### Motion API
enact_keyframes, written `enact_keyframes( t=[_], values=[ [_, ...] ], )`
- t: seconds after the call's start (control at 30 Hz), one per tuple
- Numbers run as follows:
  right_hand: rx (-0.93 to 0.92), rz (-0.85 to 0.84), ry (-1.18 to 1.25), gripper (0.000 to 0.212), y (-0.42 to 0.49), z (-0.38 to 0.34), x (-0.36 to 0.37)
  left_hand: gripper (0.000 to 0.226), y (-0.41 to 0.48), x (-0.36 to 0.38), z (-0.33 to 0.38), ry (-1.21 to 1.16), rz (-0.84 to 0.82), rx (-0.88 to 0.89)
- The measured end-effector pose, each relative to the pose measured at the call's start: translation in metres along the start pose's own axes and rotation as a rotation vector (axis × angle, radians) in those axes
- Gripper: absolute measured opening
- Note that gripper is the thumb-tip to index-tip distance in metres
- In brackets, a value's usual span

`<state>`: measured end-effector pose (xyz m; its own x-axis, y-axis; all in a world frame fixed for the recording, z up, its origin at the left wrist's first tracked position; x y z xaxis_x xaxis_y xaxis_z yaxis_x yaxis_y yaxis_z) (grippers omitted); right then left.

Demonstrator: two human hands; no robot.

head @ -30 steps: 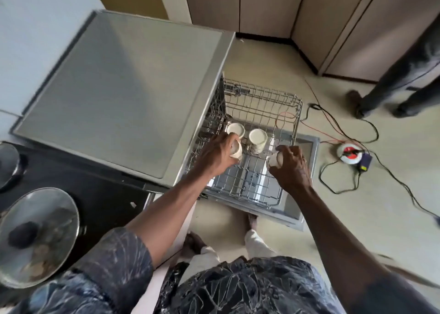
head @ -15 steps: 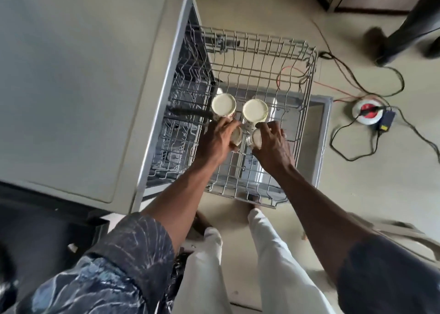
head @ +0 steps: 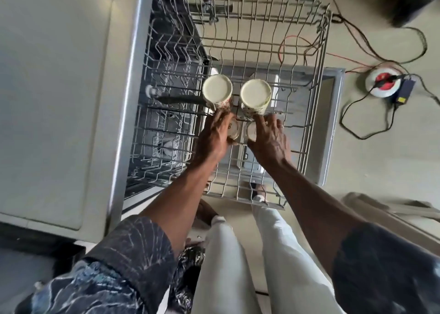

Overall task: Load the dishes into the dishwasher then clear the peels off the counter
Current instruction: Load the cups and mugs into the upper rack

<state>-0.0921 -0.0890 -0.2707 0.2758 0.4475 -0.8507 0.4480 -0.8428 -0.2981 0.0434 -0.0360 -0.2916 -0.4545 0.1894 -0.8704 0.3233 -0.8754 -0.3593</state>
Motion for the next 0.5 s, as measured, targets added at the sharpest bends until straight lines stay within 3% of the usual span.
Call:
enact_keyframes(
  t=[0.17,0.37,0.5],
  values=[
    [0.013,0.001,-0.008,0.085,0.006,0.002,0.008,0.09,0.001,0.002,-0.002,-0.069,0.033,0.038],
    [0.003,0.01,-0.013,0.086,0.004,0.0,0.012,0.076,-0.005,-0.003,0.002,-0.138,0.084,0.135],
    [0.026,0.012,-0.006,0.084,0.003,0.002,0.011,0.072,-0.005,-0.006,0.004,-0.151,0.062,0.096]
  ],
)
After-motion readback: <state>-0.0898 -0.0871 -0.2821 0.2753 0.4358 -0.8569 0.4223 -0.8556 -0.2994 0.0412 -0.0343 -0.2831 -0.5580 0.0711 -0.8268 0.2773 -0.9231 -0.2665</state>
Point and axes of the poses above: each hand's wrist, its own y-axis towards the middle knuckle, its own x-axis out of the palm, z = x × y, the point moved 10 cm from there along y, towards the middle knuckle, and after that the axes turned 3 degrees about z, right-handed, at the moved point
